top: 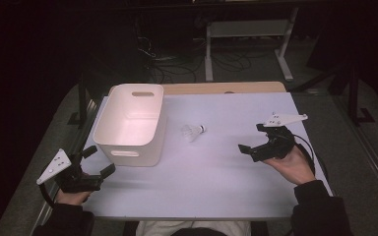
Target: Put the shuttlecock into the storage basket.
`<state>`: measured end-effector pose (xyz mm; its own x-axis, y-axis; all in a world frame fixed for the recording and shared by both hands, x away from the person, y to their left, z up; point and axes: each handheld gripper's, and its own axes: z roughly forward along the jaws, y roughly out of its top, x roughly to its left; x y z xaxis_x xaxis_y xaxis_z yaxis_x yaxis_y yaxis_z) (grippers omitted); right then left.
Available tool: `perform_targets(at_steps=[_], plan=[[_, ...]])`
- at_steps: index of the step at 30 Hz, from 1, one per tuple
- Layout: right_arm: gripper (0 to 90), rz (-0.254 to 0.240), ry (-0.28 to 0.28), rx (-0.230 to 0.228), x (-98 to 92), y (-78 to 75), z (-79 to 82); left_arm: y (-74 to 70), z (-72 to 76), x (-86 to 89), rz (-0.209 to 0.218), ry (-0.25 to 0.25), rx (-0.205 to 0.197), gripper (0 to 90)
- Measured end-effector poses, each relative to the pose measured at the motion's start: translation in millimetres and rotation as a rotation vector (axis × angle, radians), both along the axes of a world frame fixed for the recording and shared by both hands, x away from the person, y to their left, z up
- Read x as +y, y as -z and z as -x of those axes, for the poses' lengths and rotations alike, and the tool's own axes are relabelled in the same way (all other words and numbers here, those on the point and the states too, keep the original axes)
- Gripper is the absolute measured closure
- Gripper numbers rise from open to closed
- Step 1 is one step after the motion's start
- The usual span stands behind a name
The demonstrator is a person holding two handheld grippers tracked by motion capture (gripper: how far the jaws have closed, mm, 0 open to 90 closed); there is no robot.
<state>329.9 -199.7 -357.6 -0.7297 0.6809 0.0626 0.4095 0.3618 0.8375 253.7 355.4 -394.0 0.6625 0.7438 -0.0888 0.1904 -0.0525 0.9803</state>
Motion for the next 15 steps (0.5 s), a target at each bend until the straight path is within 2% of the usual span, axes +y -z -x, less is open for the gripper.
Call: perform_targets(at_steps=[10, 15], plan=[[0.0, 0.036, -0.046, 0.016, 18.0, -3.6, -11.1, 0.0, 0.1, 0.3, 0.004, 0.000, 0.000, 0.0], [0.0, 0.039, -0.058, 0.016, 23.3, -6.9, -15.3, 0.0, 0.0, 0.4, 0.002, 0.002, 0.002, 0.0]])
